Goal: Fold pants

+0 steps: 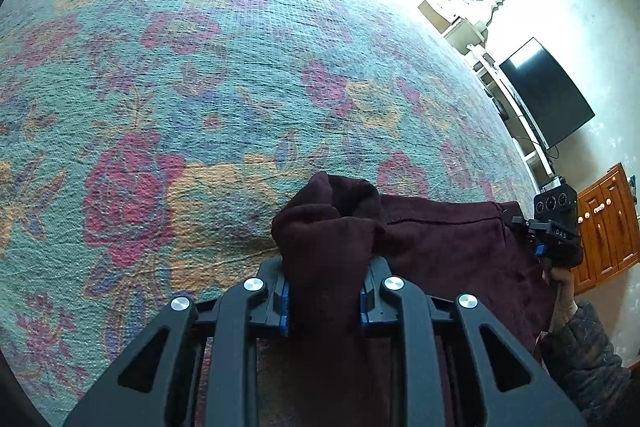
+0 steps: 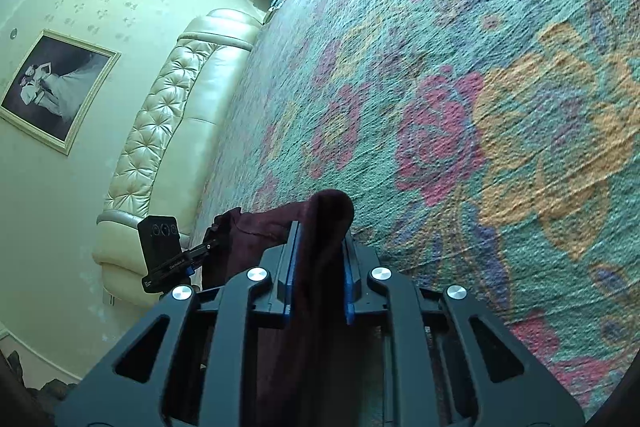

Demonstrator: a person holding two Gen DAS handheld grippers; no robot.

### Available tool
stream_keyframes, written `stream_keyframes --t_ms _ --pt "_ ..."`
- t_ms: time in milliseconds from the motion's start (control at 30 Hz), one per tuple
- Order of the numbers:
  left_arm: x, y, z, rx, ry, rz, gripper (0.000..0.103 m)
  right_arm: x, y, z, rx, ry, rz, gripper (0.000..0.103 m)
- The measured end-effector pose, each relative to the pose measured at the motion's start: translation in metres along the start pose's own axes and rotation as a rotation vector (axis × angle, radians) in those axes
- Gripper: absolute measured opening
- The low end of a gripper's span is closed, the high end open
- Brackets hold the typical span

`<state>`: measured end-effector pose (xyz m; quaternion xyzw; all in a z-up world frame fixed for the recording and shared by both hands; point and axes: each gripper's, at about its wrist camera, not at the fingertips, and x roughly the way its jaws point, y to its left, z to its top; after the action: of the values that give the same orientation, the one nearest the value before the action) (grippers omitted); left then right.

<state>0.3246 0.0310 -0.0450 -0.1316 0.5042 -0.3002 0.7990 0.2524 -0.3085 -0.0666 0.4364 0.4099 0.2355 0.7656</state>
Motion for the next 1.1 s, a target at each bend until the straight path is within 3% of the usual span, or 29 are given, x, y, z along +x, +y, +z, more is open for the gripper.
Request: stream_keyframes --t_ms 500,700,733,833,867,967,1100 --pt "-0.008 -0.008 0.020 0.040 -0.029 0.046 0.023 0.002 0.020 0.017 -0.041 -0.058 -0.021 0.010" --pt "-0.004 0.000 0.022 0.010 -0.027 0.036 0.023 0.011 0.010 0.022 0.009 -0.023 -0.020 0.009" --pt "-0.003 0.001 0.020 0.011 -0.022 0.030 0.023 0.011 0.009 0.021 0.014 -0.012 -0.025 0.011" --pt "-0.004 0.009 0.016 -0.009 -0.008 0.001 0.029 0.006 0.005 0.014 0.015 0.017 -0.077 0.034" --pt "-0.004 0.013 0.016 -0.022 -0.006 -0.019 0.032 0.003 0.004 0.011 0.006 0.014 -0.080 0.038" --pt "-0.002 0.020 0.016 -0.050 0.009 -0.055 0.037 -0.001 -0.001 0.007 0.032 0.006 -0.019 0.052" --pt "0.000 0.016 0.018 -0.055 0.018 -0.064 0.044 0.006 0.003 0.006 0.015 0.038 0.009 0.058"
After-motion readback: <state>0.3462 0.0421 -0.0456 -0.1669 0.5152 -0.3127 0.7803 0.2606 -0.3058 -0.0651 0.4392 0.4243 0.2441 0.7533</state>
